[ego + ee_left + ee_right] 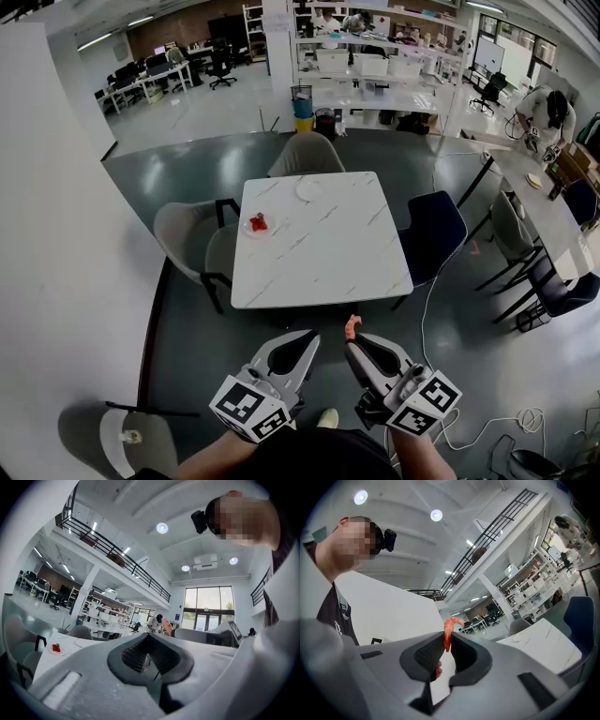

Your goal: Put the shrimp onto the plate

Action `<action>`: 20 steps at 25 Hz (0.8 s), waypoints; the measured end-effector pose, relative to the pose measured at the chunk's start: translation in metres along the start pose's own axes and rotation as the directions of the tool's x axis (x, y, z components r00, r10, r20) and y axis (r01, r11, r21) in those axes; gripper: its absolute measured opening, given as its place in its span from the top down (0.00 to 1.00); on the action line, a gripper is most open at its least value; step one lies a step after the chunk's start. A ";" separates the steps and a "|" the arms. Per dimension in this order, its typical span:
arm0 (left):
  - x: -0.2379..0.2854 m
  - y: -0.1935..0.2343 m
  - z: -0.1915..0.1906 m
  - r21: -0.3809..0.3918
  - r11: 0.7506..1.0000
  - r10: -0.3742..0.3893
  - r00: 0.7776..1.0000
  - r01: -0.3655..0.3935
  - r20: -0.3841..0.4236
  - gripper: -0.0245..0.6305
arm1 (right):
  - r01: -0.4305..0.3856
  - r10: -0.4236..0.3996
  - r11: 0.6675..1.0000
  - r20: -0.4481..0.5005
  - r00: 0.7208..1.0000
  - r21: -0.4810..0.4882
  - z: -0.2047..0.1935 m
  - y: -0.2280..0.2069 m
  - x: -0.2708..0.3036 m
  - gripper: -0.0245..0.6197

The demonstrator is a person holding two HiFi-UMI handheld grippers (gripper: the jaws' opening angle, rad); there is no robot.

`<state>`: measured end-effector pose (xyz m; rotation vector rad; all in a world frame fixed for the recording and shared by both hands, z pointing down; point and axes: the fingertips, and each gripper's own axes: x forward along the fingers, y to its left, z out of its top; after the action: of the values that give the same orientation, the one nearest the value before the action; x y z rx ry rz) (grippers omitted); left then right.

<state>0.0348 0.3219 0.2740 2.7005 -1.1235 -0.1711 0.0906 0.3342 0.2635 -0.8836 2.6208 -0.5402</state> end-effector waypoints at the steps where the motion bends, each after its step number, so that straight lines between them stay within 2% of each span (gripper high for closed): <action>1: 0.002 -0.001 -0.001 0.002 1.000 0.004 1.000 -0.004 0.002 0.95 | -0.003 0.003 1.000 0.002 1.000 0.005 0.001 -0.003 -0.003 0.89; 7: 0.009 -0.006 0.001 0.011 0.999 0.042 0.999 -0.042 -0.002 0.95 | -0.008 0.007 0.999 0.010 1.000 0.034 0.012 -0.016 -0.016 0.89; 13: 0.018 0.007 0.007 0.018 0.998 0.061 0.998 -0.061 0.003 0.95 | -0.020 0.020 0.999 -0.002 1.000 0.026 0.015 -0.024 -0.003 0.89; 20: 0.039 0.053 0.010 0.005 0.998 0.059 0.998 -0.059 -0.001 0.95 | -0.002 0.002 1.000 -0.026 1.000 0.018 0.012 -0.051 0.038 0.89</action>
<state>0.0241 0.2562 0.2761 2.6676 -1.2030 -0.1573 0.0930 0.2699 0.2693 -0.8736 2.6357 -0.5783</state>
